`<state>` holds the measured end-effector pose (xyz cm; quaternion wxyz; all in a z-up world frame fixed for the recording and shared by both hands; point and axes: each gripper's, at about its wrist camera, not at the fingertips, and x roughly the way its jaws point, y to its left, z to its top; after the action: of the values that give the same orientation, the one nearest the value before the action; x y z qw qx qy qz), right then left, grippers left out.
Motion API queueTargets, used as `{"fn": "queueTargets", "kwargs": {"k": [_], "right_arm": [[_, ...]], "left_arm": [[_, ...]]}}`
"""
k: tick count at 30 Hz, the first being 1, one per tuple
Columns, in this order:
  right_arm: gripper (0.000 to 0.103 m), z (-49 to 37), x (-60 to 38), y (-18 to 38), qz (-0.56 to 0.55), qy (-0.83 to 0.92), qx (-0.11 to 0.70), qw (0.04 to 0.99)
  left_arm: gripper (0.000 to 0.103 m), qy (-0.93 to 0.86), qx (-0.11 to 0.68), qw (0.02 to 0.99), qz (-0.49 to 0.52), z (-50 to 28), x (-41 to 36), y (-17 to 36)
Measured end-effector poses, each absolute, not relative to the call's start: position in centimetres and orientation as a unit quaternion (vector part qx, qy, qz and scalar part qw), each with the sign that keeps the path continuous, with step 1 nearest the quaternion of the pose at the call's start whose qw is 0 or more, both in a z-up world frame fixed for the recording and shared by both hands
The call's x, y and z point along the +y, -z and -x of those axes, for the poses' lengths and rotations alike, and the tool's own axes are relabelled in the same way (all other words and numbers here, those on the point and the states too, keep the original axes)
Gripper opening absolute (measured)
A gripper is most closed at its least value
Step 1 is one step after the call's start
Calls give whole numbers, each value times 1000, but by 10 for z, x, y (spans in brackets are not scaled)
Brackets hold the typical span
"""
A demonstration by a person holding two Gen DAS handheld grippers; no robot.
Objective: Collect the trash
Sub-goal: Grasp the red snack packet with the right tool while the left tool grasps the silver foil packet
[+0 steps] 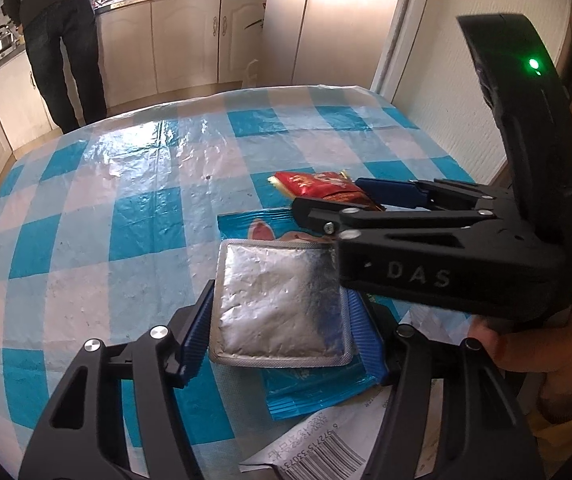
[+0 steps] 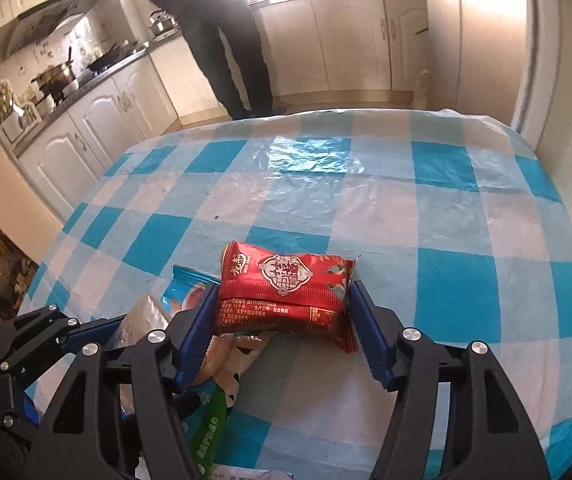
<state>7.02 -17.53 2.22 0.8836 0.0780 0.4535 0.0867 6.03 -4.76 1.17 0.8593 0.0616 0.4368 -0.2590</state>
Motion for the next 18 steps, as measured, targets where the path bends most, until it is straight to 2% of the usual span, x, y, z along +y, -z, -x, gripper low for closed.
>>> {"fn": "queueTargets", "kwargs": {"k": [18], "right_arm": [[63, -28, -201, -31, -140, -73, 437, 886]], "left_arm": [[63, 230, 424, 875, -39, -57, -35, -24]]}}
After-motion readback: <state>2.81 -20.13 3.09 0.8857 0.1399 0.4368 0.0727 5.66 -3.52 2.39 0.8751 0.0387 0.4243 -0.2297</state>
